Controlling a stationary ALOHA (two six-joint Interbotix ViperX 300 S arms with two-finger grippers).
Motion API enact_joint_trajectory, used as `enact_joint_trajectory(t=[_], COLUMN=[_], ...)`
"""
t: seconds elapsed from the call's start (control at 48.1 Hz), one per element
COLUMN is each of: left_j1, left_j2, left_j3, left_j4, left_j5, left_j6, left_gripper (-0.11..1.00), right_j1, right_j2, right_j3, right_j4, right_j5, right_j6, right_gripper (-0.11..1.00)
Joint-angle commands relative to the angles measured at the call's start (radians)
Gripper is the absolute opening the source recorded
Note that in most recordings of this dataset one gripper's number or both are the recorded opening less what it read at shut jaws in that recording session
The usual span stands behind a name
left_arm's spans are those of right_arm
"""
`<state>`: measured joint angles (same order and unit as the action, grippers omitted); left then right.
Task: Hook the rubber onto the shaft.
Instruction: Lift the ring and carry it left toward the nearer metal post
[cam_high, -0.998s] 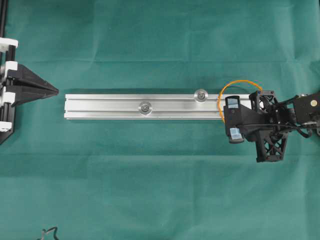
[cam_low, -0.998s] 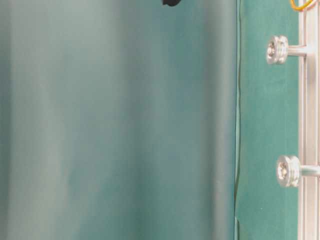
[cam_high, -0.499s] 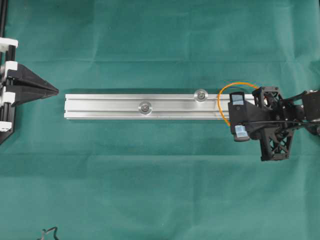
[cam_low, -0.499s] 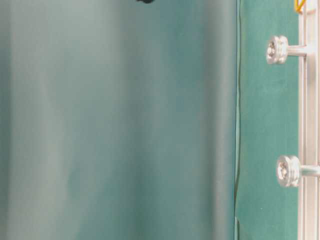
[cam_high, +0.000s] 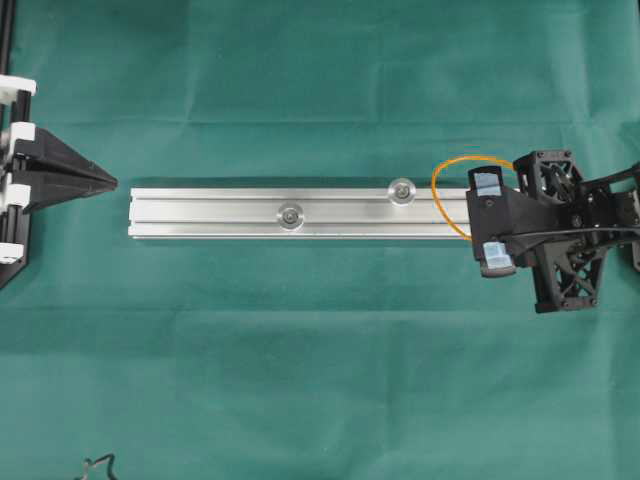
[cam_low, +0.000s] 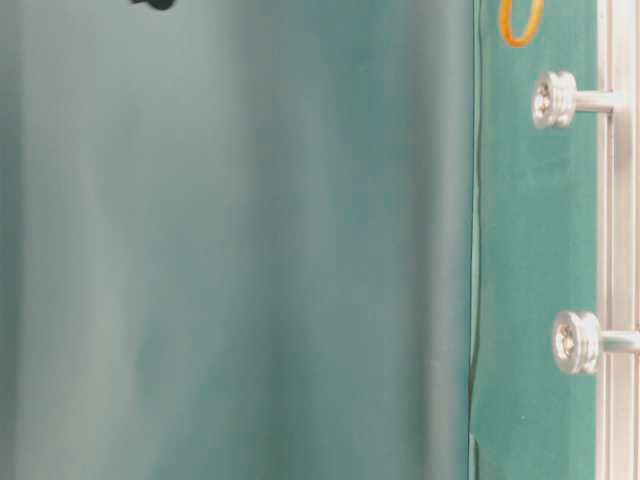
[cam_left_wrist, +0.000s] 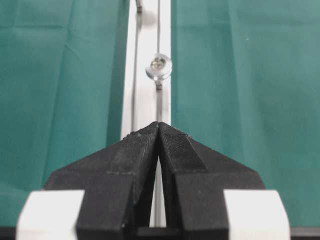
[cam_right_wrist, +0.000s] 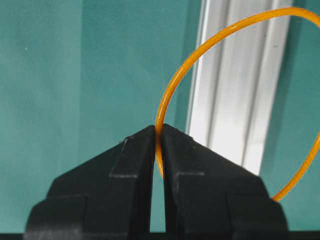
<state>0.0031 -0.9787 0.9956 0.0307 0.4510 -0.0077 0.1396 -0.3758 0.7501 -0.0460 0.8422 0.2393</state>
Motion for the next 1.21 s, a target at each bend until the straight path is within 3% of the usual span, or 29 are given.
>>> enact_joint_trajectory(t=[0.0,0.52,1.186], left_j1=[0.000,0.002,0.002], left_j2=[0.008,0.008,0.008], left_j3=[-0.032,-0.032,-0.032], left_j4=[0.003,0.003,0.002], left_j5=[-0.009,-0.009,-0.009], left_j6=[0.000,0.000,0.002], left_gripper=[0.00,0.00,0.00], right_j1=[0.002,0.002,0.000], right_j2=[-0.020,-0.025,0.018], right_j3=[-0.049,-0.118,-0.163], right_j4=[-0.015,-0.038,-0.052], right_j5=[0.038,0.120,0.117], right_j6=[0.002,0.000,-0.002], right_gripper=[0.07,0.07,0.07])
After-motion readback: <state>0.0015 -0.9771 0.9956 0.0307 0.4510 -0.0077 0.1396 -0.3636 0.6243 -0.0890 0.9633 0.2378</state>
